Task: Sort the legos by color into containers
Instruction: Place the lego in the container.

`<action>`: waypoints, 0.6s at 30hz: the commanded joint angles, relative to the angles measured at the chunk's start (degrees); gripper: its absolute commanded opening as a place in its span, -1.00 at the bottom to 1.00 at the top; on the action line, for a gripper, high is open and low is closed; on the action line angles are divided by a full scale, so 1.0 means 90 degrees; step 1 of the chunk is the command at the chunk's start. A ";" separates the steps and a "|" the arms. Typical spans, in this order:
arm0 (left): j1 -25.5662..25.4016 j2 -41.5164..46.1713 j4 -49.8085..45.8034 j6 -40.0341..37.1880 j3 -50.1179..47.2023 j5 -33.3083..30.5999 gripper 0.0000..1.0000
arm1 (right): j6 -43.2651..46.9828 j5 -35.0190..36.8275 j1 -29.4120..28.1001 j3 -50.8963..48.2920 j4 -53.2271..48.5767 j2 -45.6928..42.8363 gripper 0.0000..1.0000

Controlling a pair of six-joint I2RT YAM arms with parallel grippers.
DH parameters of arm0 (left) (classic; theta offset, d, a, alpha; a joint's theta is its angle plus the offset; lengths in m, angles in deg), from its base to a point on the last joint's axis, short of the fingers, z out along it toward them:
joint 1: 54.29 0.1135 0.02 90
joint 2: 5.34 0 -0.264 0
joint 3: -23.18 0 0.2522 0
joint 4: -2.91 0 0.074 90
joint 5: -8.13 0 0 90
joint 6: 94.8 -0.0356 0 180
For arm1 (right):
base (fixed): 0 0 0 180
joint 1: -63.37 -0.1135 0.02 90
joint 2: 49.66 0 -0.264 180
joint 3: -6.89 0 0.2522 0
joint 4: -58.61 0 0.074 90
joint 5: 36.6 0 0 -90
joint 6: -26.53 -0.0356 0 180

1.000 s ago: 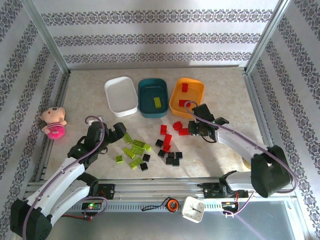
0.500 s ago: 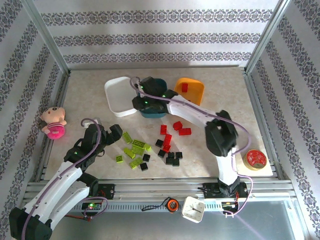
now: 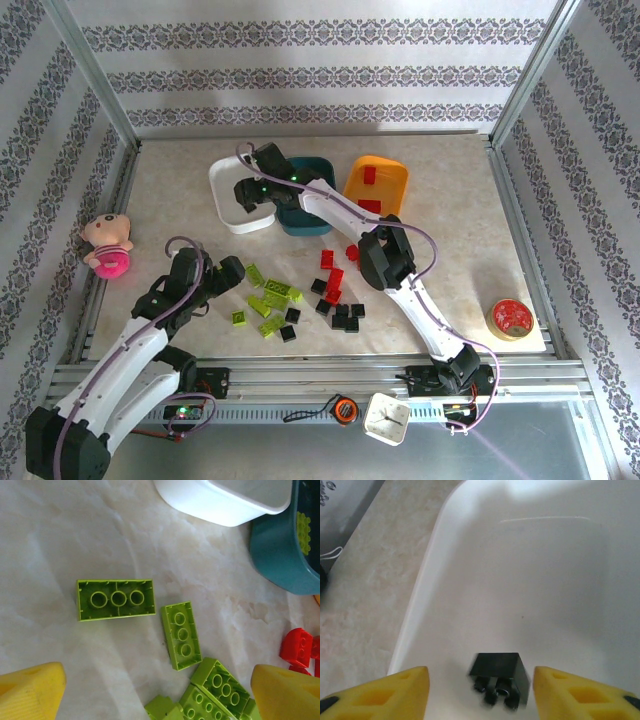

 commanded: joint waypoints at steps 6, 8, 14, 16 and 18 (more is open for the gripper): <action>0.0583 -0.0408 0.0216 -0.0177 -0.0110 0.0567 0.73 | -0.0064 -0.0273 0.0060 -0.0670 0.0246 -0.0993 0.23; 0.0638 -0.0716 0.0293 -0.0251 -0.0017 0.0440 0.75 | -0.0069 -0.0325 0.0067 -0.1455 0.0594 -0.1519 0.23; 0.0614 -0.2091 0.1122 -0.0510 0.0292 0.0200 0.82 | -0.0287 -0.0516 0.0203 -0.3928 0.1708 -0.3043 0.23; 0.0602 -0.2547 0.1338 -0.0618 0.0402 -0.0044 0.82 | -0.0379 -0.0608 0.0308 -0.4704 0.2012 -0.3539 0.23; 0.0595 -0.2865 0.1443 -0.0665 0.0532 -0.0278 0.82 | -0.0457 -0.0664 0.0412 -0.5436 0.2262 -0.3954 0.23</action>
